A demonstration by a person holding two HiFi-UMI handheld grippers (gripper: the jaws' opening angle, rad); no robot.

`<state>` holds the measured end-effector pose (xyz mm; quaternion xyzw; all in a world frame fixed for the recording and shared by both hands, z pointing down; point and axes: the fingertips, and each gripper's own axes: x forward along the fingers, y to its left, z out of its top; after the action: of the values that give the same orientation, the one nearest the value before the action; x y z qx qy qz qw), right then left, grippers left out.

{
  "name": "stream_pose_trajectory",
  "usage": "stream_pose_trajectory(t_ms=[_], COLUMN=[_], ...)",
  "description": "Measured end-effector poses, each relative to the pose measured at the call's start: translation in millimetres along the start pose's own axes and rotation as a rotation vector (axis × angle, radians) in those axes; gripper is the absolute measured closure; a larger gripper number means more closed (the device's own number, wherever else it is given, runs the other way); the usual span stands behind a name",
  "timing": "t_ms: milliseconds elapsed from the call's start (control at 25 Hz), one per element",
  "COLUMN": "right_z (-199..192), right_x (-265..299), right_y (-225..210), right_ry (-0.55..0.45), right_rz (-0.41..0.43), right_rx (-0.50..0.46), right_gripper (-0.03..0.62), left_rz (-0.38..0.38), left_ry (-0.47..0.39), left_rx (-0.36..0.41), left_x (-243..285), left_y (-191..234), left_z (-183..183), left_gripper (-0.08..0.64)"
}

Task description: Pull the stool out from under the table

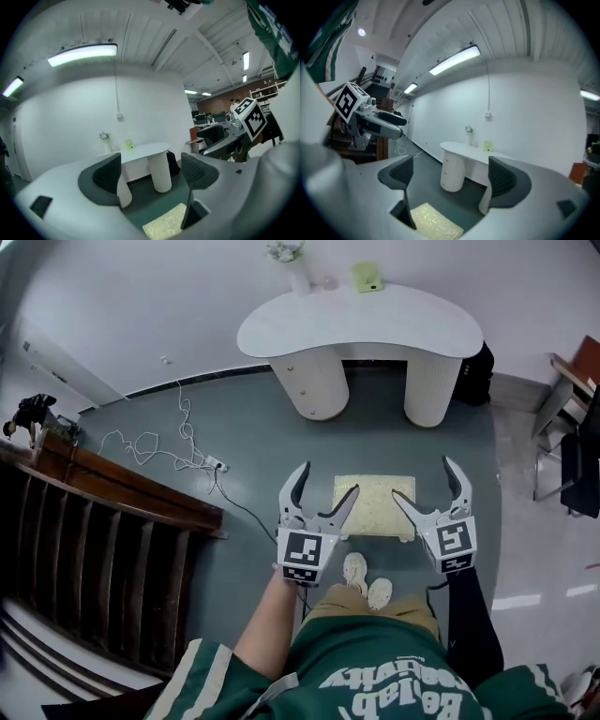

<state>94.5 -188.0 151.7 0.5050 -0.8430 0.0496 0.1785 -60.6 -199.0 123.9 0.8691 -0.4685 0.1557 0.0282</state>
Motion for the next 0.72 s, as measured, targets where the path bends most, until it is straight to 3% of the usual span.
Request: stream_pose_trajectory(t_ms=[80, 200, 400, 480, 560, 600, 720], right_z=[27, 56, 82, 83, 87, 89, 94], right_x=[-1, -4, -4, -5, -9, -11, -16], right_y=[-2, -3, 4, 4, 3, 3, 2], right_ry=[-0.045, -0.096, -0.13, -0.122, -0.126, -0.133, -0.162], right_rz=[-0.001, 0.0, -0.014, -0.034, -0.06, -0.064, -0.056], right_rx=[-0.008, -0.008, -0.034, -0.031, -0.047, -0.056, -0.037], right_gripper=[0.086, 0.095, 0.153, 0.275, 0.507, 0.589, 0.589], left_rz=[0.017, 0.044, 0.057, 0.083, 0.124, 0.135, 0.124], left_ry=[-0.053, -0.117, -0.168, -0.179, -0.197, -0.206, -0.21], left_rx=[0.012, 0.037, 0.035, 0.049, 0.055, 0.046, 0.035], left_x=[-3, -7, -13, -17, -20, -21, -20], left_y=[6, 10, 15, 18, 25, 28, 26], left_z=[30, 66, 88, 89, 90, 90, 89], left_gripper=[0.159, 0.239, 0.323, 0.404, 0.56, 0.56, 0.56])
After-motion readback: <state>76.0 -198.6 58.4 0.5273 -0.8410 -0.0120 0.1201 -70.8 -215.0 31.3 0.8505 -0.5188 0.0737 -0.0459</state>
